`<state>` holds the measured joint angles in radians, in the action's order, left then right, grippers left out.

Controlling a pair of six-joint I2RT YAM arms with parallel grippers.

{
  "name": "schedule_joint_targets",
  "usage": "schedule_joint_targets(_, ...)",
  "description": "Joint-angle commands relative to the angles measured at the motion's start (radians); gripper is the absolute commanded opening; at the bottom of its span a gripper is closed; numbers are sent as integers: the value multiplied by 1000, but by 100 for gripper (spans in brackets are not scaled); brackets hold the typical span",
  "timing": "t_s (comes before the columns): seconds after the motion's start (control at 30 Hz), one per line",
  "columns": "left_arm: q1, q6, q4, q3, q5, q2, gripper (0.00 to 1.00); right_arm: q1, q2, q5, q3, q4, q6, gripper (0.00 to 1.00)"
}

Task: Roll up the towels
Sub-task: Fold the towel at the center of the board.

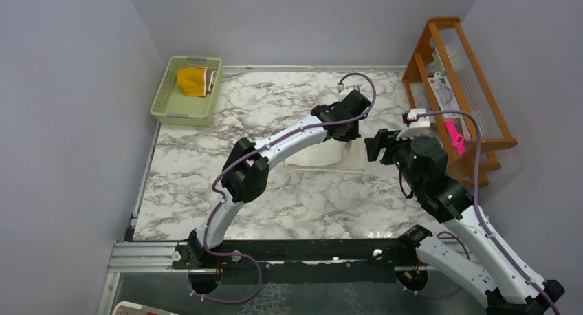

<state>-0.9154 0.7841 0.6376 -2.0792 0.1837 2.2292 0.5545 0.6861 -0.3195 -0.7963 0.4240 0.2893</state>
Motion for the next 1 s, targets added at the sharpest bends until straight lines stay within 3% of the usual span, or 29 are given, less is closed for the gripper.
schedule_joint_targets(0.0, -10, 15, -25, -17, -24, 54, 0, -5, -22, 11, -14, 27, -18, 69)
schedule_joint_targets(0.03, -10, 15, -25, -16, -29, 62, 2, -6, -23, 8, -14, 29, -19, 69)
schedule_joint_targets(0.3, -10, 16, -92, 33, -76, 46, 65, -5, -42, -3, -29, 14, -22, 71)
schedule_joint_targets(0.37, -1, 7, -131, 59, -91, 11, 74, -5, -65, -17, -33, -4, -27, 72)
schedule_joint_targets(0.53, 81, -14, -228, 172, -133, -149, 76, -5, -121, -23, -23, -79, -14, 74)
schedule_joint_targets(0.67, 193, -3, -412, 454, -184, -328, 70, -6, -67, 32, 20, -157, 82, 74)
schedule_joint_targets(0.8, 320, 20, -663, 781, -306, -456, 59, -5, 106, 158, 74, -285, 205, 74)
schedule_joint_targets(0.97, 393, 25, -888, 991, -435, -440, 57, -35, 368, 318, 108, -452, 312, 73)
